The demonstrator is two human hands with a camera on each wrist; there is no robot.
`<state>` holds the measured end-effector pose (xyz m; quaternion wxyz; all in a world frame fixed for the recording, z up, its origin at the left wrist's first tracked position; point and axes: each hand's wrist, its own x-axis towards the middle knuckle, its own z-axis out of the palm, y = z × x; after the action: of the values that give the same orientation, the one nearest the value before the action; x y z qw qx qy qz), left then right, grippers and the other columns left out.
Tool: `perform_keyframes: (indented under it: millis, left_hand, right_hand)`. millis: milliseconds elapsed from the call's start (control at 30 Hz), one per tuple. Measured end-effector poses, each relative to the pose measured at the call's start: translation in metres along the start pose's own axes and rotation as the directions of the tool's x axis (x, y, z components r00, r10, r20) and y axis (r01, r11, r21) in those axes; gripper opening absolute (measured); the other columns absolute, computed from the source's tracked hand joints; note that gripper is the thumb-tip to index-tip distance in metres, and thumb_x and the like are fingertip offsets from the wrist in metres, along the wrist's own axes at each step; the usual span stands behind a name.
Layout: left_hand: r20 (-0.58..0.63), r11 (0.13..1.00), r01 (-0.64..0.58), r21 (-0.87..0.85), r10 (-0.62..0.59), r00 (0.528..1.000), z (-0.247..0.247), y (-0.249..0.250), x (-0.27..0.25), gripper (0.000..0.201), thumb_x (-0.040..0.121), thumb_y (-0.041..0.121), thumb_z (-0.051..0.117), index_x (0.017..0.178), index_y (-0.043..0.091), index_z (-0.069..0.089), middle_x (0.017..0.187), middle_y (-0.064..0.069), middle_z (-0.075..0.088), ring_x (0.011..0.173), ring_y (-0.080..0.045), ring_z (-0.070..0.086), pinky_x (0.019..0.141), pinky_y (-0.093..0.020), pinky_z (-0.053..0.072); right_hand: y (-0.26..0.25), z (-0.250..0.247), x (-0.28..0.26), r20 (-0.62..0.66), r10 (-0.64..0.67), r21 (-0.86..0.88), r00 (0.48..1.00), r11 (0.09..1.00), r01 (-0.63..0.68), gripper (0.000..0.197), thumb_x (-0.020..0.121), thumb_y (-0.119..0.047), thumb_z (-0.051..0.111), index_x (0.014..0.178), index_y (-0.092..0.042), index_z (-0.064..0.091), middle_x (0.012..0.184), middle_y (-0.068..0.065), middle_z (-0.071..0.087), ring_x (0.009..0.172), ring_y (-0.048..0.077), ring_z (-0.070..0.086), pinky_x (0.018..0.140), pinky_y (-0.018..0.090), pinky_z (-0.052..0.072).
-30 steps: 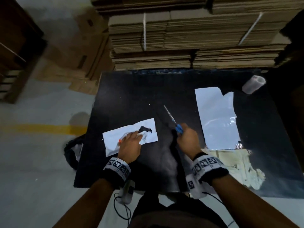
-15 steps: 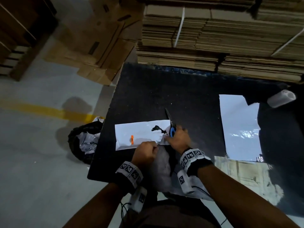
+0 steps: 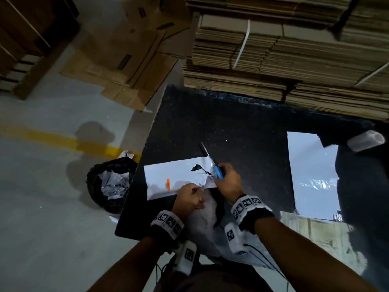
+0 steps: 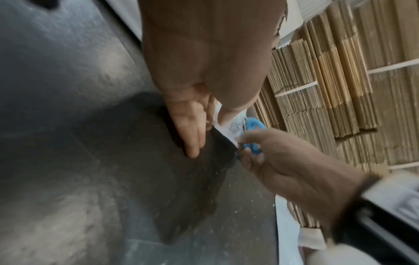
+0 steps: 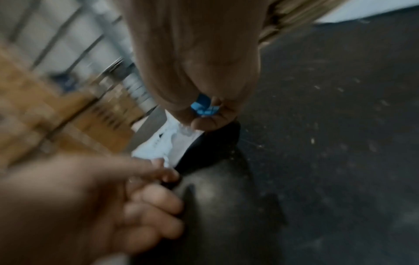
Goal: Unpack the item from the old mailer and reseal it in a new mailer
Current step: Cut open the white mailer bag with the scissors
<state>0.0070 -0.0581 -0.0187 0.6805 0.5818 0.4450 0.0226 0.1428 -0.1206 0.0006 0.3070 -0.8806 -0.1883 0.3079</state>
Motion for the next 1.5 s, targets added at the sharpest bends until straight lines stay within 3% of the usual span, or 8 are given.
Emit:
perform_keyframes:
  millis: [233,400,567,733,900,1100,1233,1500]
  left_hand:
    - [0.23,0.811,0.452,-0.371,-0.392,0.891,0.008,0.015,-0.002,0.055,0.096,0.052,0.045,0.077,0.003,0.062,0.068,-0.016,0.066,0.059,-0.028,0.066,0.058,-0.035,0.057]
    - [0.237,0.556,0.368,-0.745,-0.295,0.926,0.005,0.021,0.009,0.024,0.095,0.033,0.055,0.093,0.012,0.067,0.069,-0.005,0.069,0.053,-0.013,0.061,0.062,-0.022,0.047]
    - [0.086,0.559,0.236,-0.795,-0.281,0.956,0.001,0.023,0.016,0.008,0.095,0.014,0.056,0.089,0.012,0.062,0.061,0.002,0.067,0.045,-0.009,0.057,0.043,-0.013,0.043]
    - [0.083,0.574,0.22,-0.789,-0.254,0.963,-0.005,0.012,0.023,0.01,0.093,0.014,0.059,0.102,0.009,0.063,0.096,-0.011,0.068,0.082,-0.023,0.065,0.059,-0.02,0.056]
    - [0.108,0.65,0.188,-0.736,-0.162,0.981,-0.007,0.01,0.024,0.013,0.091,0.002,0.059,0.099,0.008,0.066,0.094,-0.006,0.073,0.086,-0.023,0.07,0.083,-0.026,0.055]
    - [0.054,0.745,0.173,-0.644,-0.181,0.982,-0.003,0.006,0.027,0.015,0.09,0.006,0.062,0.104,0.001,0.064,0.085,-0.01,0.072,0.068,-0.018,0.07,0.062,-0.02,0.055]
    - [0.033,0.739,0.169,-0.652,-0.194,0.98,0.0,0.007,0.03,0.007,0.091,0.005,0.06,0.096,0.003,0.064,0.071,-0.007,0.07,0.05,-0.013,0.063,0.048,-0.017,0.048]
    - [0.11,0.738,0.27,-0.618,-0.259,0.96,-0.004,0.01,0.03,0.013,0.094,0.019,0.057,0.089,0.01,0.065,0.071,-0.008,0.071,0.043,-0.011,0.055,0.044,-0.017,0.042]
  right_hand:
    - [0.003,0.009,-0.011,-0.046,0.124,0.484,0.991,0.871,-0.086,0.031,0.072,0.0,0.062,0.098,-0.014,0.059,0.089,0.017,0.066,0.056,0.015,0.058,0.053,0.029,0.052]
    - [-0.011,-0.002,-0.016,-0.021,0.119,0.562,0.993,0.823,-0.086,0.031,0.081,0.011,0.055,0.104,-0.009,0.054,0.081,0.01,0.059,0.04,0.003,0.051,0.039,0.019,0.045]
    - [-0.005,-0.018,-0.012,-0.107,0.069,0.206,0.992,0.977,-0.046,0.032,0.087,-0.031,0.062,0.111,-0.012,0.059,0.101,0.01,0.068,0.086,0.025,0.065,0.076,0.032,0.051]
    - [0.017,-0.025,-0.016,-0.064,0.058,-0.218,0.996,0.973,-0.071,0.031,0.088,-0.022,0.058,0.107,0.003,0.06,0.108,0.027,0.065,0.103,0.042,0.06,0.08,0.039,0.047]
    - [0.024,-0.034,-0.017,0.002,0.112,-0.494,0.994,0.864,-0.096,0.029,0.088,-0.019,0.059,0.108,0.002,0.06,0.114,0.024,0.064,0.107,0.039,0.06,0.085,0.04,0.049]
    - [0.028,-0.026,-0.007,0.015,0.278,0.003,0.96,0.96,-0.278,0.042,0.079,-0.041,0.07,0.069,-0.001,0.062,0.073,0.015,0.066,0.077,0.031,0.069,0.062,0.035,0.051]
    - [0.009,-0.003,-0.004,0.136,0.345,0.504,0.929,0.783,-0.365,0.015,0.084,-0.009,0.067,0.071,-0.002,0.066,0.079,0.015,0.069,0.054,0.02,0.06,0.043,0.025,0.053]
    - [-0.013,0.001,0.016,0.163,0.257,0.46,0.952,0.834,-0.304,0.019,0.074,0.0,0.077,0.072,-0.005,0.06,0.04,-0.003,0.054,0.03,0.004,0.048,0.032,0.015,0.04]
